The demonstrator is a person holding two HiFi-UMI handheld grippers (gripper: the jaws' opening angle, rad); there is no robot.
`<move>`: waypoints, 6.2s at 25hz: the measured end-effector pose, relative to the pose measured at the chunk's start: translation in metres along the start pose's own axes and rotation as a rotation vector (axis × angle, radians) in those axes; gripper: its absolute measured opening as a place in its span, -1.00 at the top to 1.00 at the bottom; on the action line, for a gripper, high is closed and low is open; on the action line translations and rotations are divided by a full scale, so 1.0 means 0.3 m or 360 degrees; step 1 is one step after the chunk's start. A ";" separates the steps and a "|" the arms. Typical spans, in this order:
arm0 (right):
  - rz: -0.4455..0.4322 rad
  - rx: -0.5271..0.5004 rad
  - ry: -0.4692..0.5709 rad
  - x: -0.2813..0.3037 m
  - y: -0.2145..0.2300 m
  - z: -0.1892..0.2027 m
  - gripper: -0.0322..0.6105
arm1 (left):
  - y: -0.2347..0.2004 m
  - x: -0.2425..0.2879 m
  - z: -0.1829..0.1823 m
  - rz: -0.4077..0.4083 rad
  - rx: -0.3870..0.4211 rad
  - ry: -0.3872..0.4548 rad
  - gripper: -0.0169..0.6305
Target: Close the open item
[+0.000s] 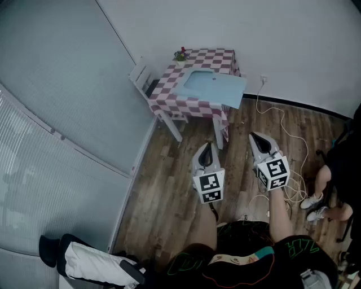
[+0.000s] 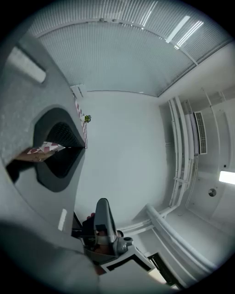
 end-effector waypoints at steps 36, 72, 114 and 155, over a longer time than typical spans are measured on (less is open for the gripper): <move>0.0034 0.0061 0.0021 -0.051 0.319 0.004 0.89 | 0.190 0.171 -0.054 0.0066 0.0066 -0.0003 0.92; 0.0059 0.0343 -0.0476 0.709 0.650 0.506 0.89 | 0.180 1.035 0.439 0.0417 -0.0196 -0.0481 0.92; -0.0517 0.0250 -0.0585 1.431 1.351 0.606 0.89 | 0.368 1.773 0.525 -0.0045 -0.0230 -0.0828 0.92; -0.1587 -0.2041 -0.0572 1.450 1.221 1.091 0.32 | 0.549 1.740 0.839 -0.0158 0.0457 -0.1639 0.32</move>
Point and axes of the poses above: the fingertips, and each gripper's own axes: x forward along the fingers, y to its right, z out of its underside, the point moved 2 cm from there along -x, backward along the fingers, and after that the axes turned 3 degrees about x, right-handed, at the moved point
